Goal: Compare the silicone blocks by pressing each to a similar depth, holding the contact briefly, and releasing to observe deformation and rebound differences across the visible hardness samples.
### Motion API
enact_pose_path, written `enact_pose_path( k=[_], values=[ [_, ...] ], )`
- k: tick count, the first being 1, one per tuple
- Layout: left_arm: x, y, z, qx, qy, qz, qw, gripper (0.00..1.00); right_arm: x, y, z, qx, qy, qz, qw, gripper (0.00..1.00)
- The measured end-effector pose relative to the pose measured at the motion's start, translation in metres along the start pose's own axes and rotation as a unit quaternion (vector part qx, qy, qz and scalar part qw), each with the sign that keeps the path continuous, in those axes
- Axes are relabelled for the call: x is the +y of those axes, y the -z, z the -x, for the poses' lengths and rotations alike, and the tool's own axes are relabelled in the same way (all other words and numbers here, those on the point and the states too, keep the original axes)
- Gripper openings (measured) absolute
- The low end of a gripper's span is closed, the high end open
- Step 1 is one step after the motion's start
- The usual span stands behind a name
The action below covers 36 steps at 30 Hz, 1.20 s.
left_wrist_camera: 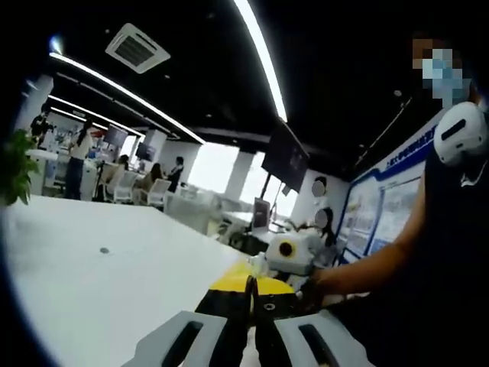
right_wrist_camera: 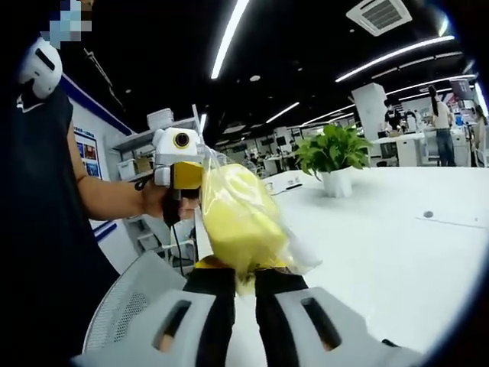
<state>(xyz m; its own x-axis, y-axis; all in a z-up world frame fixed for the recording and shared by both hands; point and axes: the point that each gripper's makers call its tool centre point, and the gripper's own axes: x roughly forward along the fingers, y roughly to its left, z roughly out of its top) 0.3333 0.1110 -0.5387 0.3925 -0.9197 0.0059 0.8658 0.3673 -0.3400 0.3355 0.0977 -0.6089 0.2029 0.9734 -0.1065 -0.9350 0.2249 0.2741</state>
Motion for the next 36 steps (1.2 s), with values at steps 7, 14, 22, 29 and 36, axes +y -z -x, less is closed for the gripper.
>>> enact_pose_path(
  k=[7,14,22,29,36],
  values=[
    [-0.001,0.007,-0.007,0.008,-0.002,-0.007,0.9999,0.00,-0.002,0.007,0.007,0.014,0.004,-0.009,0.9998,0.03],
    [0.002,0.019,-0.006,0.025,-0.006,0.022,0.9994,0.00,-0.002,0.017,0.010,0.034,0.008,-0.004,0.9994,0.03],
    [0.008,0.029,-0.003,0.031,-0.021,0.016,0.9992,0.00,-0.001,0.029,0.007,0.043,0.013,-0.017,0.9988,0.03],
    [0.005,0.026,-0.001,0.024,-0.009,0.014,0.9996,0.00,-0.001,0.026,0.007,0.046,0.017,-0.033,0.9983,0.03],
    [0.001,0.023,0.006,0.019,0.003,0.059,0.9981,0.00,0.005,0.021,0.001,0.045,0.008,-0.030,0.9985,0.03]
  ],
)
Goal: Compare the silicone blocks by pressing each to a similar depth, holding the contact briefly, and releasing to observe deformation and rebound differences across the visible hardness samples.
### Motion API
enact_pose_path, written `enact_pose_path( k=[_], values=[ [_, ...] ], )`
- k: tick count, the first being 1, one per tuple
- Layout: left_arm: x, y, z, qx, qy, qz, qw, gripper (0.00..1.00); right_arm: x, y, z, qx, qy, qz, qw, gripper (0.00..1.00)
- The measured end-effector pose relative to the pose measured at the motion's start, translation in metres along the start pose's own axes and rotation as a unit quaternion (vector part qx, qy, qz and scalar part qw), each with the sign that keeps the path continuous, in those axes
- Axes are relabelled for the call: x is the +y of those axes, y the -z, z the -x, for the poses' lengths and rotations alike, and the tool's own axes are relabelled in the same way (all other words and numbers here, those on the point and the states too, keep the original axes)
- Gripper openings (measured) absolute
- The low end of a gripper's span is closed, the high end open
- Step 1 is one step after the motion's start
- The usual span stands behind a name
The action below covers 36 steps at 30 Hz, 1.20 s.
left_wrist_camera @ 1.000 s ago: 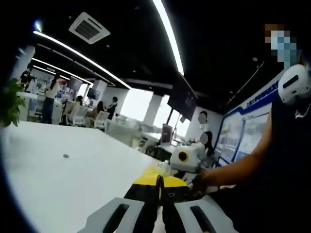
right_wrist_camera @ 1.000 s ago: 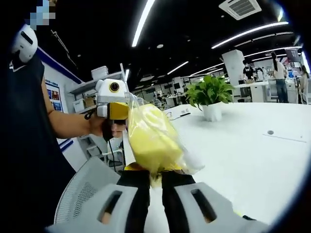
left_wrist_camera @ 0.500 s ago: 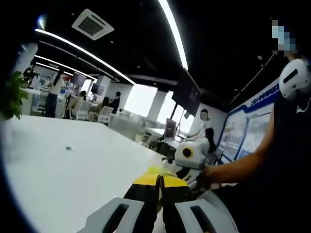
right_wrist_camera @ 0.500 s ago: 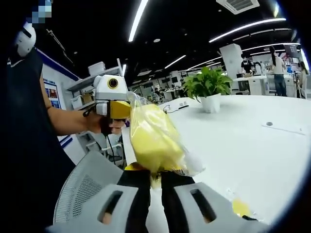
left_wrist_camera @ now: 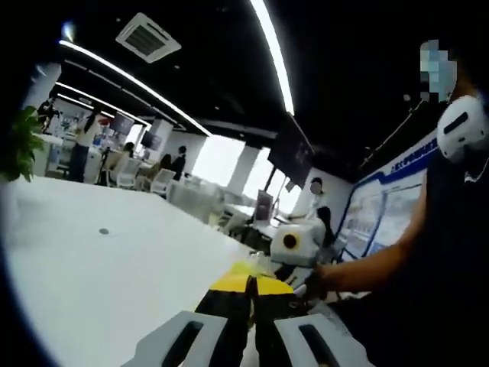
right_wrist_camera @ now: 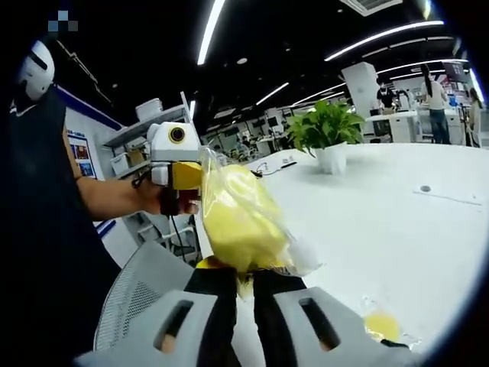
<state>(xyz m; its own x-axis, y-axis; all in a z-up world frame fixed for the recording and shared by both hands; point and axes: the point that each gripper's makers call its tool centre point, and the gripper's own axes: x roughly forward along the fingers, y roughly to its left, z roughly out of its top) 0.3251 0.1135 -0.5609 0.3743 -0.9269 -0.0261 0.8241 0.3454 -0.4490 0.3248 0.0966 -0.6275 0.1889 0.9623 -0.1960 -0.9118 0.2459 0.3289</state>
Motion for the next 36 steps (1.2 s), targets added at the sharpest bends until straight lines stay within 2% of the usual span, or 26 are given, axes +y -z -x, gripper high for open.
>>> enact_pose_path(
  k=[10,15,19,26,28,30,33,36],
  values=[
    [0.004,0.001,-0.002,-0.003,-0.028,-0.066,0.9974,0.01,0.002,0.003,-0.002,0.005,-0.003,0.000,1.0000,0.02],
    [0.003,0.003,-0.004,0.002,-0.020,-0.065,0.9977,0.02,-0.001,0.004,0.000,0.007,-0.003,0.002,1.0000,0.02],
    [0.007,0.001,-0.004,-0.002,-0.036,-0.084,0.9958,0.01,0.000,0.004,-0.001,0.009,-0.004,-0.009,0.9999,0.03],
    [0.006,-0.002,-0.002,0.002,-0.039,-0.078,0.9962,0.00,-0.002,0.001,-0.001,0.008,-0.007,-0.003,0.9999,0.04],
    [0.006,-0.003,-0.002,0.002,-0.035,-0.065,0.9972,0.00,0.000,0.000,-0.002,0.006,-0.009,-0.002,0.9999,0.05],
    [0.008,-0.002,-0.002,0.005,-0.036,-0.062,0.9974,0.00,-0.004,0.000,-0.004,-0.001,-0.007,0.005,1.0000,0.06],
    [0.008,-0.005,-0.002,-0.002,-0.034,-0.052,0.9980,0.00,-0.008,-0.003,-0.006,-0.021,-0.003,-0.021,0.9996,0.08],
    [0.007,-0.008,-0.002,-0.006,-0.034,-0.044,0.9984,0.00,-0.006,-0.006,-0.007,-0.026,-0.001,-0.015,0.9995,0.10]
  ],
)
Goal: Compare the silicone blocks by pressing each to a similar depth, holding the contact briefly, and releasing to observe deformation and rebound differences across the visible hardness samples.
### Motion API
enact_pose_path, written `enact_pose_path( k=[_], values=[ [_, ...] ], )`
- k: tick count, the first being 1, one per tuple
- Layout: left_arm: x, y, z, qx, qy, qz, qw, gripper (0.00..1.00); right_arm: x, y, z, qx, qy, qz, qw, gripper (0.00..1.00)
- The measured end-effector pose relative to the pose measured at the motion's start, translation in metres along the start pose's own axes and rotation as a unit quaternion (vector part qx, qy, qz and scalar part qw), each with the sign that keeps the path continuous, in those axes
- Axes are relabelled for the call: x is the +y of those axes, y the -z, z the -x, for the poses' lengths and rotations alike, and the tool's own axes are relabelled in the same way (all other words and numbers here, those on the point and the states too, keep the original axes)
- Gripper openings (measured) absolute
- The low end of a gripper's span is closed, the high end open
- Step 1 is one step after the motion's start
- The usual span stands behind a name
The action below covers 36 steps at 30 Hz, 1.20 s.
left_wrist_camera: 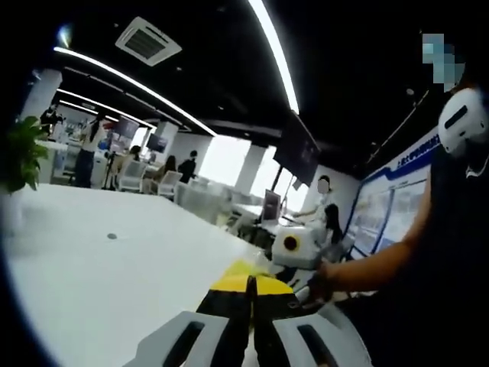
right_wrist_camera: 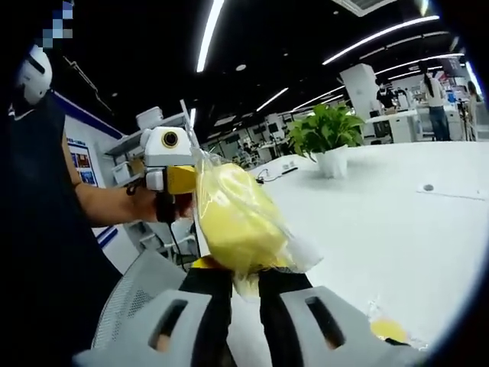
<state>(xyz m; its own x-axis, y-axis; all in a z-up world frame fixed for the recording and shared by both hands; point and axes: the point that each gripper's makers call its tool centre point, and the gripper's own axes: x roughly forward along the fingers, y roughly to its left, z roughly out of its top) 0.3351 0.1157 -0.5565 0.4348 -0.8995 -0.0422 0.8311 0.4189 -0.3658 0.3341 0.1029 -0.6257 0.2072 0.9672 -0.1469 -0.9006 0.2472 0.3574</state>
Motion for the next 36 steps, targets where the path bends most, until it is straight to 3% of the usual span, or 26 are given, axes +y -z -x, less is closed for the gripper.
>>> enact_pose_path(
  k=[6,9,14,16,24,36],
  values=[
    [-0.007,-0.004,0.000,-0.006,0.019,0.010,0.9998,0.00,0.000,-0.003,0.000,0.000,0.002,0.000,1.0000,0.17],
    [-0.014,-0.003,-0.003,-0.004,0.030,0.010,0.9995,0.00,0.008,-0.003,-0.002,-0.009,-0.016,0.016,0.9997,0.32],
    [-0.018,-0.010,-0.005,-0.018,0.037,0.018,0.9990,0.00,0.008,0.004,-0.006,0.003,-0.003,0.011,0.9999,0.53],
    [-0.015,-0.012,-0.004,-0.023,0.033,0.021,0.9990,0.00,0.004,0.002,-0.006,-0.004,0.009,0.007,0.9999,0.67],
    [-0.009,-0.022,0.001,-0.043,0.021,0.034,0.9982,0.00,-0.020,-0.011,0.009,-0.031,0.075,0.017,0.9966,0.96],
    [0.003,-0.032,0.006,-0.063,-0.001,0.068,0.9957,0.00,-0.064,-0.029,0.064,-0.060,0.188,0.035,0.9796,0.96]
  ],
)
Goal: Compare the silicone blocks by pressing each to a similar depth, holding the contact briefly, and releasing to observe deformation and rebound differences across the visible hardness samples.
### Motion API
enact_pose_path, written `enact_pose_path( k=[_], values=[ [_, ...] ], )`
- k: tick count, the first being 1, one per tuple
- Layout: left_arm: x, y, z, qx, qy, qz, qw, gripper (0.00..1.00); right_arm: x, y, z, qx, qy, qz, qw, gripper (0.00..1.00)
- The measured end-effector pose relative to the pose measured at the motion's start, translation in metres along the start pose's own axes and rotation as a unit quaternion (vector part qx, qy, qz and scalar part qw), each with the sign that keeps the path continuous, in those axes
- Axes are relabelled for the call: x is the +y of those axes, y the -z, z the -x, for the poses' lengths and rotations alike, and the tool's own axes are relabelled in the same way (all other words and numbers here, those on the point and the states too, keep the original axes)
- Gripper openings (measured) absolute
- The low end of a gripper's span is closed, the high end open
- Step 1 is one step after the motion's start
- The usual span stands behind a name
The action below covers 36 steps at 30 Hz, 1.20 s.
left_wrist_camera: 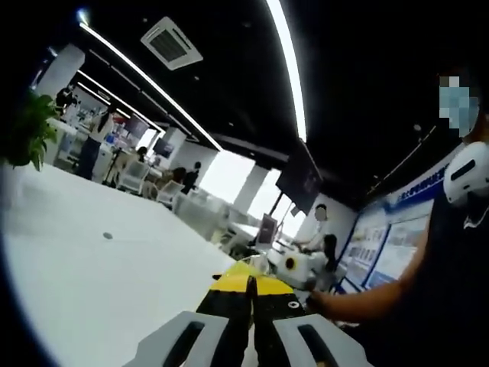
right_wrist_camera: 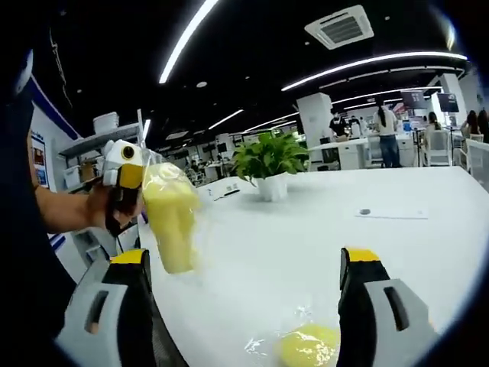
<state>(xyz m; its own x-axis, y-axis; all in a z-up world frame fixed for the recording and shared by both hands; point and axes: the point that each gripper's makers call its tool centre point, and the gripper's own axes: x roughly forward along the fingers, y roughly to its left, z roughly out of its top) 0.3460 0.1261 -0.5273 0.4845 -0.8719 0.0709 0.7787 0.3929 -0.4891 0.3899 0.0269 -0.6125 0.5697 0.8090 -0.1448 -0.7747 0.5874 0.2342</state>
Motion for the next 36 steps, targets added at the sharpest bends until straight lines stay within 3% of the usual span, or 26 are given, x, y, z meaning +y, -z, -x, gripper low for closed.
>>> enact_pose_path(
  k=[6,11,16,21,36],
  values=[
    [0.015,-0.001,0.008,-0.004,-0.027,0.013,0.9995,0.00,-0.025,0.016,0.025,0.015,0.050,0.009,0.9986,0.96],
    [0.023,0.002,0.013,-0.006,-0.039,0.029,0.9988,0.00,-0.033,0.030,0.043,0.031,0.072,0.019,0.9967,0.96],
    [0.036,0.010,0.018,-0.002,-0.060,0.051,0.9969,0.00,-0.041,0.038,0.058,0.035,0.092,0.013,0.9950,0.96],
    [0.044,0.008,0.021,-0.019,-0.071,0.071,0.9948,0.00,-0.055,0.043,0.076,0.032,0.124,0.003,0.9917,0.96],
    [0.065,0.020,0.031,-0.016,-0.110,0.090,0.9897,0.00,-0.067,0.063,0.096,0.052,0.139,-0.007,0.9889,0.96]
  ],
)
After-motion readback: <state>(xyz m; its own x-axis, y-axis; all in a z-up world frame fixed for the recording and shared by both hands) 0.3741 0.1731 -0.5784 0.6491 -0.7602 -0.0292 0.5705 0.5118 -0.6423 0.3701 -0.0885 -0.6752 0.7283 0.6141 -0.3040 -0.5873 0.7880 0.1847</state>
